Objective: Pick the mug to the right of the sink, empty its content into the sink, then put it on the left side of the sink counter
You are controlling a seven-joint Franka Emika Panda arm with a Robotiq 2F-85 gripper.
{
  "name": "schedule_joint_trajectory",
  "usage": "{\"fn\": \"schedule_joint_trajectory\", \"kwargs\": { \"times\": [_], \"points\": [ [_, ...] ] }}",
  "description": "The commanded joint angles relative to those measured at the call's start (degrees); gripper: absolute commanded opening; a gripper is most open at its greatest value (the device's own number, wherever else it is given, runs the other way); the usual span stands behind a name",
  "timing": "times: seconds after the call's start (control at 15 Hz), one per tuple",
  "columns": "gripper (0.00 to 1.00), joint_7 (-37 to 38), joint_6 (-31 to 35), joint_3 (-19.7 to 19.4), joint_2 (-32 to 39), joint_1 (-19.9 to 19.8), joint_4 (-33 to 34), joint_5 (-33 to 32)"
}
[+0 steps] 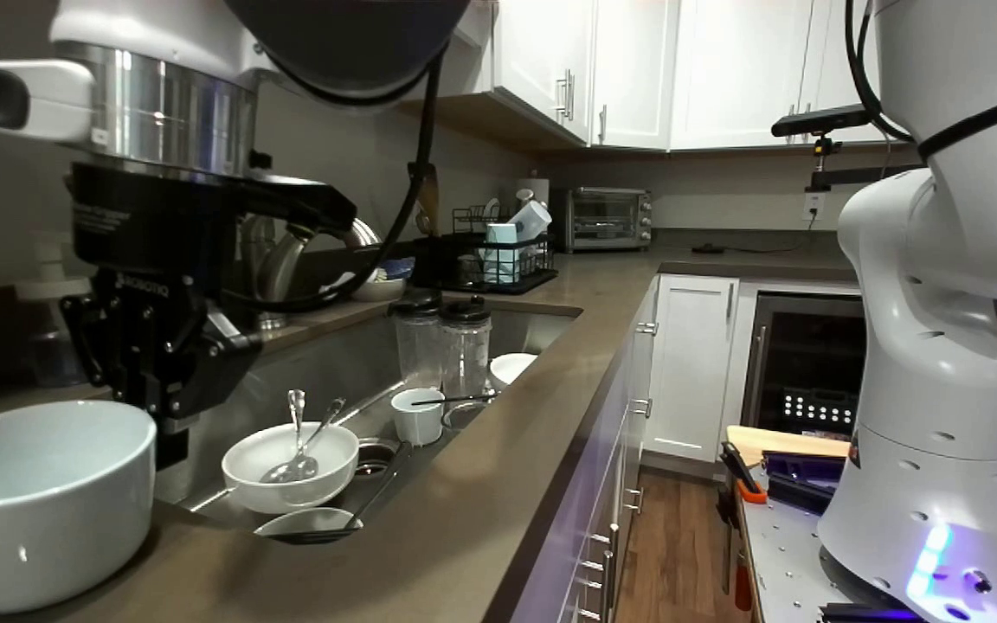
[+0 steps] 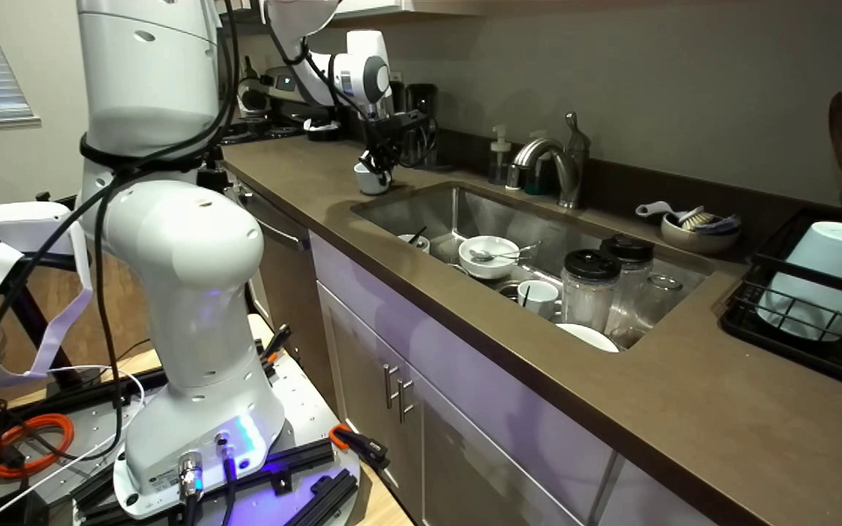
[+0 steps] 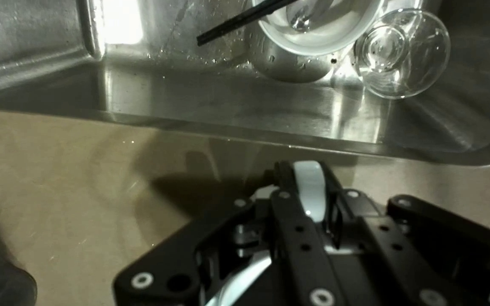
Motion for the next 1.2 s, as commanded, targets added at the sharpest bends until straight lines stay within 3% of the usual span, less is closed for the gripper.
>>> {"fn": "schedule_joint_trajectory", "kwargs": {
  "times": [0.0,0.73,0.8,0.93,1.07,1.13],
  "points": [
    [0.04,-0.61,-2.95,1.34,2.35,-0.76,3.01,2.17],
    [0.04,3.07,-13.18,1.51,6.95,1.27,10.72,0.04],
    [0.21,3.46,-13.91,1.47,7.11,1.42,11.1,-0.08],
    [0.38,4.28,-15.48,1.49,7.53,1.7,11.63,-0.19],
    [0.36,5.02,-16.34,1.57,7.86,2.11,11.59,-0.3],
    [0.41,5.49,-16.68,1.6,7.88,2.29,11.49,-0.38]
  ]
}}
